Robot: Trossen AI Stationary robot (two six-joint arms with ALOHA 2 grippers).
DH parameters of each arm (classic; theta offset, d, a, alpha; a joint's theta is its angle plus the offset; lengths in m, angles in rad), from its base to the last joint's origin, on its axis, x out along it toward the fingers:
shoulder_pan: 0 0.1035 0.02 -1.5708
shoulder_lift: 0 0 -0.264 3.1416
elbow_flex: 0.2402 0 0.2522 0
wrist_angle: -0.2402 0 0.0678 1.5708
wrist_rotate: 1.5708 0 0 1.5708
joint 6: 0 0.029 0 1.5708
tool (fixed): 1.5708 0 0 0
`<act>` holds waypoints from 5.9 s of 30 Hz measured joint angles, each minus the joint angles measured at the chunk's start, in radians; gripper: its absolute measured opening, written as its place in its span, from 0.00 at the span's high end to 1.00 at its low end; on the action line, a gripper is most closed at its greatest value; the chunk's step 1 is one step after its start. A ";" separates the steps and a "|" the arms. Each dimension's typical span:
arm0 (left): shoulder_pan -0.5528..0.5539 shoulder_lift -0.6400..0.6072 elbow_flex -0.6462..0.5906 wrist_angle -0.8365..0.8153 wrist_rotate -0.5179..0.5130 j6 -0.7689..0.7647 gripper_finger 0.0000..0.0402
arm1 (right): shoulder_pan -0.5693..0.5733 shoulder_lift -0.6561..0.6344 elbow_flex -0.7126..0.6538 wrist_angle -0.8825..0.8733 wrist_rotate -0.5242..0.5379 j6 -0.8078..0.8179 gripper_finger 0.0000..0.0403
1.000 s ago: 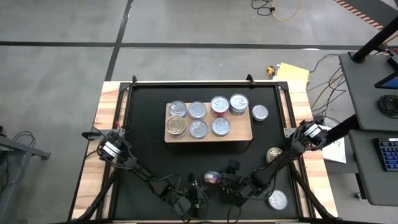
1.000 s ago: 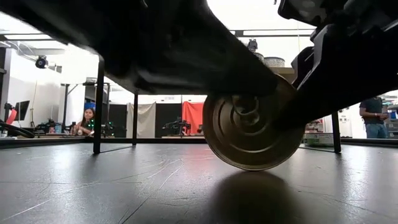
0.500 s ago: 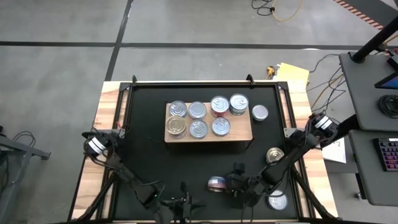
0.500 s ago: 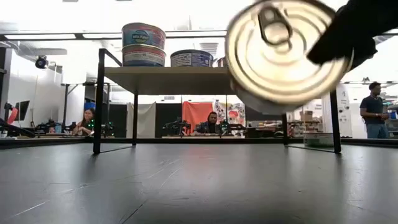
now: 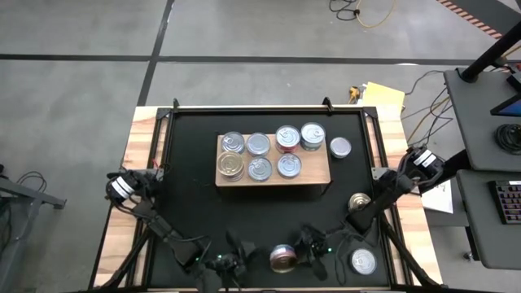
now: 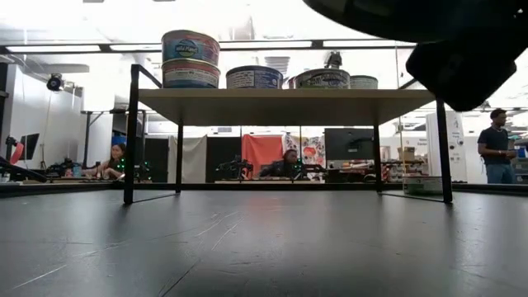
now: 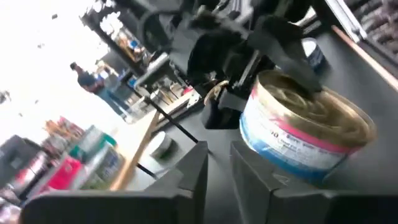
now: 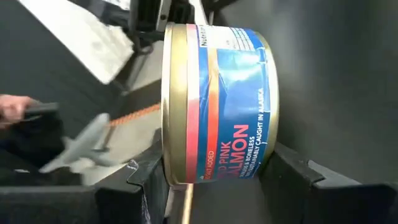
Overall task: Stack canned seafood by type on shelf
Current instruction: Stack the blue tuna can on the blue tuna can
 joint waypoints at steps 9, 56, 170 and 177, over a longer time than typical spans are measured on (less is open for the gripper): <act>-0.043 0.063 0.151 -0.023 -0.058 0.468 0.60 | -0.032 0.006 -0.045 0.102 -0.109 0.132 0.52; -0.033 0.274 0.440 -0.266 -0.205 0.954 0.33 | -0.117 0.006 -0.006 0.293 -0.348 0.514 0.52; 0.097 -0.387 -0.527 0.651 0.357 1.035 0.57 | -0.097 -0.239 0.103 -0.128 0.123 -1.343 0.39; 0.142 -0.422 -0.527 0.603 0.491 0.910 0.57 | -0.093 -0.154 0.228 -0.144 0.403 -1.518 0.39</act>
